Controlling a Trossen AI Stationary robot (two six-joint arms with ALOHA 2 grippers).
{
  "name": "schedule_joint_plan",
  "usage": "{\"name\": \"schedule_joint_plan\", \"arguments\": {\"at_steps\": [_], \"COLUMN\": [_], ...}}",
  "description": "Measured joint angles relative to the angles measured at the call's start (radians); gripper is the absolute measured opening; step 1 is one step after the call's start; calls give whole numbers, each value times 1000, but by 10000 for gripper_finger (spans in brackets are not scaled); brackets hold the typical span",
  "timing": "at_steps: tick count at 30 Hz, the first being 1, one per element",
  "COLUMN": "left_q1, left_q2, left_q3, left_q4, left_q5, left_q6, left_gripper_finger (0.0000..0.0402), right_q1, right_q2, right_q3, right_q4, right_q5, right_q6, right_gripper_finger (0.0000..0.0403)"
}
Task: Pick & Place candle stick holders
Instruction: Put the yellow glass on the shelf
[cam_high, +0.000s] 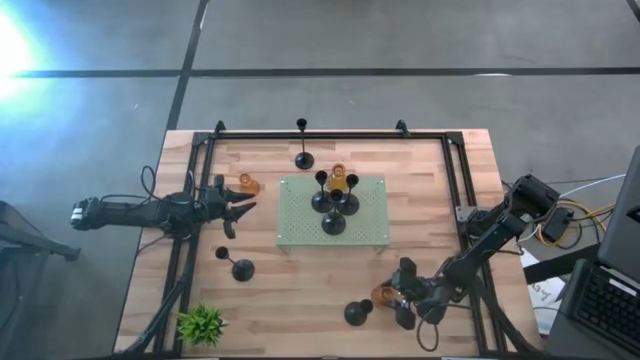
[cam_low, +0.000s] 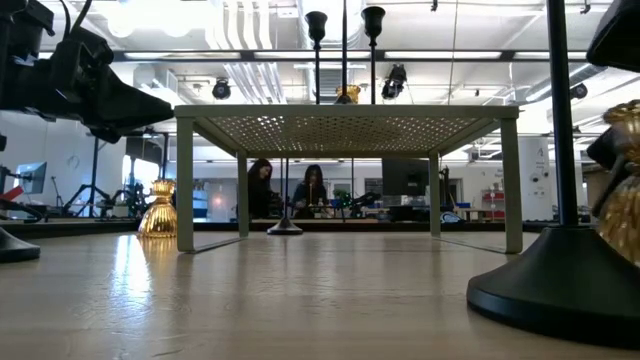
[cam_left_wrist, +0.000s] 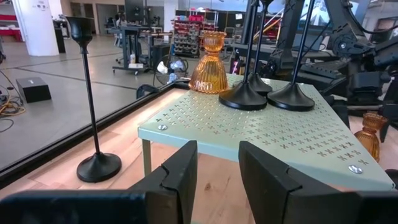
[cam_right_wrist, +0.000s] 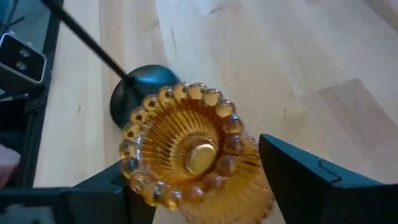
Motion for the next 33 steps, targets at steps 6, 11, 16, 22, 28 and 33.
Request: {"name": "schedule_joint_plan", "arguments": {"at_steps": [6,11,16,22,28,33], "left_q1": [0,0,0,-1,-1,-1], "left_q2": [0,0,0,0,0,0], "left_q3": [0,0,0,0,0,0], "left_q4": [0,0,0,0,0,0], "left_q5": [0,0,0,0,0,0], "left_q6": [0,0,0,0,0,0], "left_gripper_finger": [122,122,122,122,122,122], "right_q1": [-9,-9,-8,-8,-8,-9], "right_q2": [-13,-18,-21,-52,-210,-377], "right_q3": [0,2,2,-1,5,48], "right_q4": [2,7,0,-21,-153,-327], "right_q5": [25,73,84,68,23,52], "right_q6": [-31,-33,-38,-33,4,-9], "right_gripper_finger": [188,125,120,120,120,120]}}
